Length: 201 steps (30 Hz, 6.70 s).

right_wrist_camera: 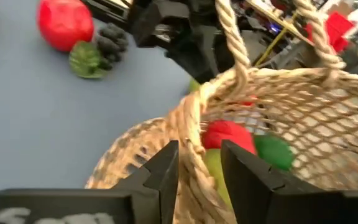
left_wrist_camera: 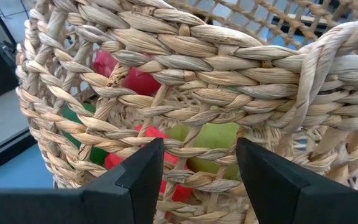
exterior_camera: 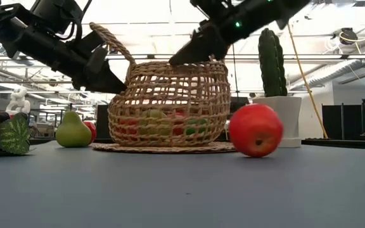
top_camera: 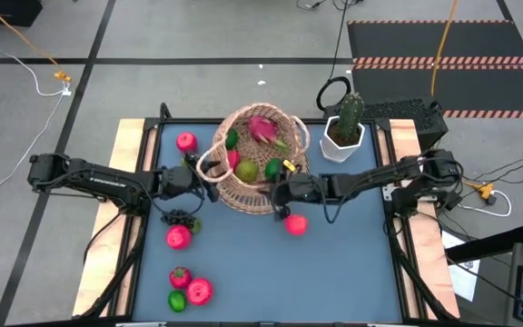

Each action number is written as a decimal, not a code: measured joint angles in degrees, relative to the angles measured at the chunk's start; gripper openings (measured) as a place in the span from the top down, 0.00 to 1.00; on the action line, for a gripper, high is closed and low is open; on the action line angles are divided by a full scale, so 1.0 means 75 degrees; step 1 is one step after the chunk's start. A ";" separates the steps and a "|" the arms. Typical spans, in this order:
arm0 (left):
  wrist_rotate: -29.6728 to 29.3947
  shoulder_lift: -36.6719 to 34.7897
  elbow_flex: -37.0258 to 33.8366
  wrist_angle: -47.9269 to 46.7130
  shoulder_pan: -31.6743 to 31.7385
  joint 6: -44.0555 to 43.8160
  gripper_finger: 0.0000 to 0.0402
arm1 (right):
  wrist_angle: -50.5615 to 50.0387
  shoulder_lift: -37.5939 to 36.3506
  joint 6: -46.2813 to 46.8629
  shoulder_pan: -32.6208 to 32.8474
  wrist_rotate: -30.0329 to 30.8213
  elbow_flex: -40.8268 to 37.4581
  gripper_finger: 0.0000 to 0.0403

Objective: Build produce basket
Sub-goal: Put the apple into the brown basket

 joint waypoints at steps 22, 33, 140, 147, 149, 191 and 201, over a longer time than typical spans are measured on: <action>-0.0068 0.0003 -0.0006 -0.0015 -0.0268 -0.0743 0.49 | -0.3506 -0.3818 0.6362 0.2026 0.0770 -0.3148 0.36; -0.0092 0.0003 -0.0006 -0.0014 -0.0265 -0.0760 0.49 | -0.3552 -0.4264 0.8725 0.2964 -0.1812 -0.3679 0.22; -0.0054 0.0000 -0.0009 0.0258 -0.0175 -0.0720 0.49 | 0.4146 0.2352 0.4101 0.0645 -0.1635 -0.2106 0.01; -0.0058 0.0000 -0.0008 0.0256 -0.0172 -0.0708 0.49 | 0.5546 0.2665 0.3534 0.0550 -0.1645 -0.1897 0.03; -0.0089 0.0000 -0.0008 0.0289 -0.0171 -0.0655 0.49 | 0.4969 0.2657 0.3706 0.0480 -0.1731 -0.1661 0.04; -0.0100 0.0009 -0.0006 0.0491 -0.0144 -0.0332 0.49 | 0.3585 -0.0225 -0.1111 0.0482 0.2977 -0.0115 0.27; -0.0084 0.0006 -0.0009 0.0478 -0.0003 -0.0256 0.49 | 0.3174 -0.0210 0.0410 -0.0822 0.2763 -0.0118 0.04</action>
